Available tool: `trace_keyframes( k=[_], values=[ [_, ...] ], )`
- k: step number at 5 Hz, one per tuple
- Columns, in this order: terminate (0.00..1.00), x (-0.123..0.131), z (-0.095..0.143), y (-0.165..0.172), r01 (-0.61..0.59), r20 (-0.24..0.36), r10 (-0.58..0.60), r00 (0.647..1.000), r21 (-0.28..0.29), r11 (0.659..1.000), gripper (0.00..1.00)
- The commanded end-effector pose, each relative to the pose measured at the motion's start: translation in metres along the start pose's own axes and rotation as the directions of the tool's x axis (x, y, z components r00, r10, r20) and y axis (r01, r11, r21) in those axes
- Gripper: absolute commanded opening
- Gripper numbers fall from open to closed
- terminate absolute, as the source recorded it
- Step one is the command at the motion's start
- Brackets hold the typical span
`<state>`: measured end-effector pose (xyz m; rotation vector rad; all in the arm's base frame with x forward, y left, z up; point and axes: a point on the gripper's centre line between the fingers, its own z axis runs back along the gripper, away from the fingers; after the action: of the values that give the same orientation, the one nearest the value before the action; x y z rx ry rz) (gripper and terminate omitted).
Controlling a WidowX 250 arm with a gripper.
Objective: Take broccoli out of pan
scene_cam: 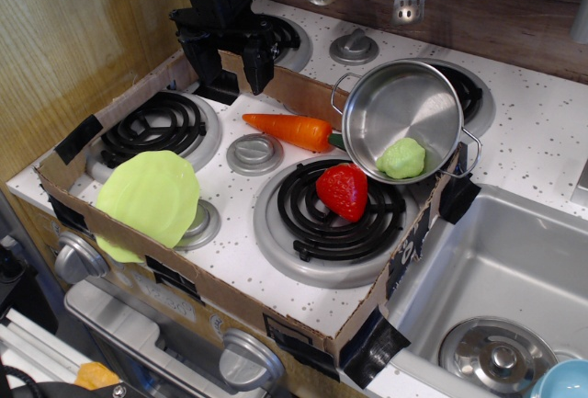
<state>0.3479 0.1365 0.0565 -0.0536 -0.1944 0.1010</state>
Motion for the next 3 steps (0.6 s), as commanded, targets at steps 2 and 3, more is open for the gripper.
trace_keyframes(
  k=[2,3],
  values=[
    [0.0,0.004,0.017,-0.002,0.017,0.044,-0.019,0.999,0.029,0.999,1.0],
    [0.0,0.007,0.041,-0.016,0.014,0.044,-0.016,0.999,0.055,0.998,1.0]
  ],
)
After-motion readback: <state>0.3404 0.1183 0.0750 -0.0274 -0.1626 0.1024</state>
